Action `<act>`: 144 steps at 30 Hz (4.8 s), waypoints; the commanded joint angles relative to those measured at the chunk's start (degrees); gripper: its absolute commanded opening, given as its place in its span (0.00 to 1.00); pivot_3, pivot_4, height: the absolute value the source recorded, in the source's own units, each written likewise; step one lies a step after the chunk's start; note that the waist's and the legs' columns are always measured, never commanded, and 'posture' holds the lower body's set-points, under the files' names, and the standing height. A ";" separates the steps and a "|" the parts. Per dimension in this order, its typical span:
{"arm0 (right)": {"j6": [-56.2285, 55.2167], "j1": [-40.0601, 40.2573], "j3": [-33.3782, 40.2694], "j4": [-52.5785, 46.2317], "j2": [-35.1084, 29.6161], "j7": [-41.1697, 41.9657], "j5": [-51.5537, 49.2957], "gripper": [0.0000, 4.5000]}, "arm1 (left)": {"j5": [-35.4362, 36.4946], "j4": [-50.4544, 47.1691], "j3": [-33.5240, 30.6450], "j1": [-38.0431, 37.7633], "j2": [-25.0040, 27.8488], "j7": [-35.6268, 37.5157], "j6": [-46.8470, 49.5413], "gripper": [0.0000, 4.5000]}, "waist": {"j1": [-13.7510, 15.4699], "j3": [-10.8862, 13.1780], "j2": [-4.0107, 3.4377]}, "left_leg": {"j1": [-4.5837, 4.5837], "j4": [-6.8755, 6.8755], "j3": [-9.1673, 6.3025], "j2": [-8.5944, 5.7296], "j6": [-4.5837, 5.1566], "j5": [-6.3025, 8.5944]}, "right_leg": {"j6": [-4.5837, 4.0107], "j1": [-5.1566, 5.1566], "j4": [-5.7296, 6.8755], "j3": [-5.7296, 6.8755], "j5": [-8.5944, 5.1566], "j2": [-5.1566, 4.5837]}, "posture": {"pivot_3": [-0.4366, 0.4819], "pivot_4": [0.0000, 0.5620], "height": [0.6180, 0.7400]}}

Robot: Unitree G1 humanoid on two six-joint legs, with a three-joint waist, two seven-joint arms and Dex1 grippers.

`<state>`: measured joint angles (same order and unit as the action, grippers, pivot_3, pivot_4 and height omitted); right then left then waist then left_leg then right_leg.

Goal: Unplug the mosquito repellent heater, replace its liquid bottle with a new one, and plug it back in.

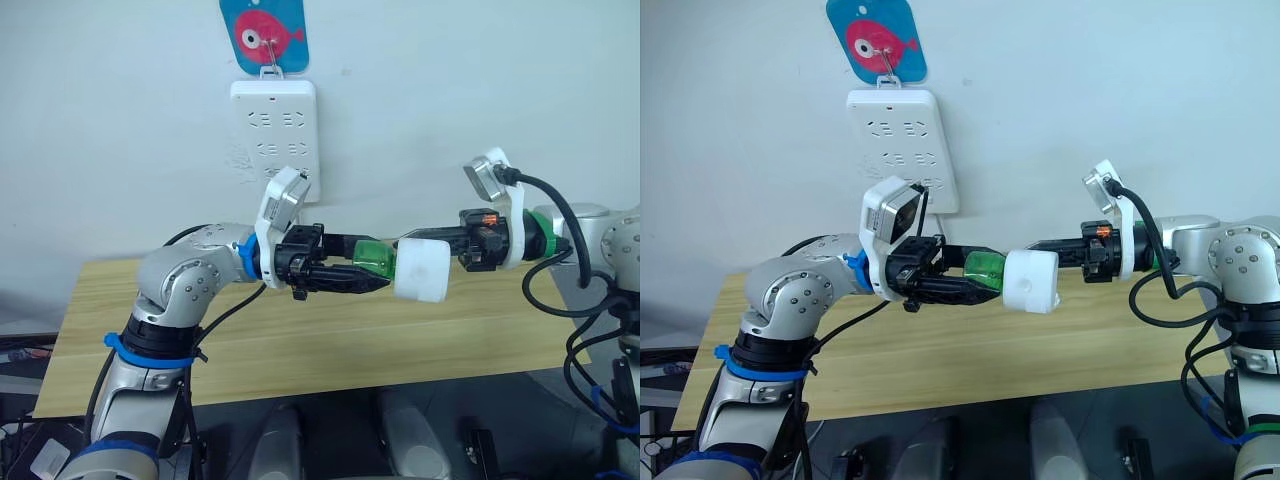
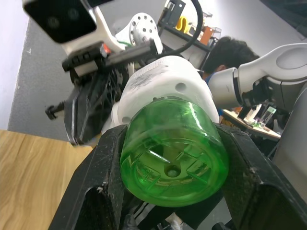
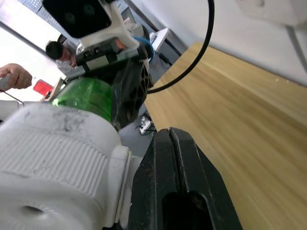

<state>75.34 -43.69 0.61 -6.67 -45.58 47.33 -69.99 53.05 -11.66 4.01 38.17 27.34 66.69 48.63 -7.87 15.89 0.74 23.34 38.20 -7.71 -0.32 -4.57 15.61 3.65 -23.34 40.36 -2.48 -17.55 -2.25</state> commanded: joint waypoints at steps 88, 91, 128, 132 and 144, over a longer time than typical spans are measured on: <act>-48.62 37.88 4.28 -38.19 16.12 -90.36 -43.01 1.00 | -64.68 27.93 7.67 -6.40 -9.66 -26.96 -96.48 0.51 | 0.31 -0.38 0.00 | -0.01 0.02 0.03 -0.01 0.22 0.10 | 0.01 0.04 0.11 -0.07 0.00 0.01 | 0.26 0.40 0.95; -51.47 35.19 1.36 -38.98 18.42 -95.26 -43.01 1.00 | -68.39 30.50 7.85 -5.10 -9.47 -30.99 -98.74 0.51 | -0.15 -0.40 -0.01 | -0.02 -0.02 -0.01 0.00 0.22 0.10 | 0.01 0.04 0.10 -0.03 0.00 0.03 | 0.26 0.40 0.95; -59.34 25.85 -1.45 -30.89 37.74 -104.27 -35.17 0.70 | -72.02 35.59 14.94 -3.21 -4.74 -41.75 -106.13 0.51 | -1.06 -0.77 -0.16 | -0.11 -0.11 -0.01 0.00 0.23 0.09 | 0.00 0.03 0.16 -0.05 0.00 0.03 | 0.27 0.37 0.95; -59.70 25.81 -0.78 -30.87 38.41 -104.84 -35.50 0.70 | -68.28 34.60 14.61 -3.90 -4.19 -40.04 -103.91 0.73 | -1.22 -0.78 -0.16 | -0.12 -0.12 -0.01 0.00 0.23 0.09 | 0.00 0.03 0.18 -0.06 0.00 0.03 | 0.27 0.37 0.95; -57.20 26.18 2.08 -29.62 34.23 -101.90 -35.32 0.70 | -56.21 24.75 12.70 -12.59 2.58 -30.33 -90.61 1.00 | -1.84 -0.81 -0.23 | -0.24 -0.20 0.02 0.02 0.24 0.09 | -0.03 0.03 0.26 -0.13 -0.02 0.04 | 0.28 0.37 0.95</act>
<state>17.66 -16.96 1.30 -34.89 -10.72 -56.02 -104.86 -7.32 17.01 17.78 26.48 28.96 34.26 -44.03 -9.71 15.07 0.52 23.10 38.00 -7.69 -0.30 -4.33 15.70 3.61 -23.31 40.62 -2.60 -17.57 -2.21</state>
